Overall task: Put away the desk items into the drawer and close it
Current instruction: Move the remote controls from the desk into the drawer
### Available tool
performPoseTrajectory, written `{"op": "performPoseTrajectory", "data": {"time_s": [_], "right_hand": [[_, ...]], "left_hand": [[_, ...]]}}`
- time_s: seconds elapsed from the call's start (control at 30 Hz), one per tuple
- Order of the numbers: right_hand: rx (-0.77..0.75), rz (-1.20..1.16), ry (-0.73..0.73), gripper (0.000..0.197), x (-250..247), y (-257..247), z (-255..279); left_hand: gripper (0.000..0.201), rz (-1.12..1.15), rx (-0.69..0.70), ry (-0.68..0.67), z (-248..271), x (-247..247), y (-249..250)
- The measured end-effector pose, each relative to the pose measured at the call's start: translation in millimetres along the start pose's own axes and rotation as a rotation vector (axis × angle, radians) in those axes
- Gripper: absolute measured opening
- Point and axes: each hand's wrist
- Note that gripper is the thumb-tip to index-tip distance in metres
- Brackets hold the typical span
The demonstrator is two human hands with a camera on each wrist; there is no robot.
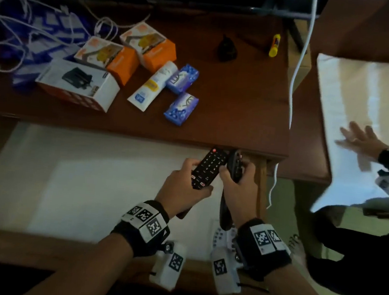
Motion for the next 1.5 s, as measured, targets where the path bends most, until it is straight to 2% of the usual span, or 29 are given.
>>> {"op": "performPoseTrajectory", "data": {"time_s": [0.17,0.27,0.4,0.47,0.6,0.97,1.1,1.23,1.5], "right_hand": [[0.093,0.193,-0.059,0.036,34.1,23.1,5.3],[0.118,0.274,-0.101,0.051,47.7,32.9,4.6],[0.134,0.384,-0.147,0.075,56.4,40.7,0.0],[0.122,0.461,-0.155,0.079,59.9,44.5,-1.6],[0.088,0.543,-0.189,0.073,65.9,50.4,-2.5],[0.189,0.639,-0.335,0.062,67.6,59.6,-2.0],[0.238,0.692,-0.379,0.065,70.7,61.0,-4.3],[0.269,0.756,-0.401,0.066,74.1,59.6,-6.6],[0.285,0.872,-0.478,0.073,69.5,50.7,-8.2]], "left_hand": [[0.063,-0.076,-0.11,-0.088,-0.8,0.2,-38.9],[0.059,-0.153,-0.181,-0.144,-5.6,1.1,-57.3],[0.057,-0.213,-0.207,-0.222,-11.4,4.3,-74.4],[0.056,-0.245,-0.208,-0.232,-13.8,6.0,-79.1],[0.058,-0.272,-0.215,-0.24,-17.3,10.2,-84.8],[0.067,-0.473,-0.233,-0.249,-14.1,24.3,-93.3],[0.065,-0.595,-0.221,-0.234,-15.0,24.0,-95.3],[0.062,-0.613,-0.209,-0.234,-16.9,20.8,-97.4],[0.077,-0.582,-0.144,-0.281,-21.5,5.7,-98.1]]}}
Point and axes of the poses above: each hand's wrist, its own z-axis away from the middle knuckle, its own x-axis out of the palm, y = z × x, and after that the axes turned 3 degrees about -y, right-handed
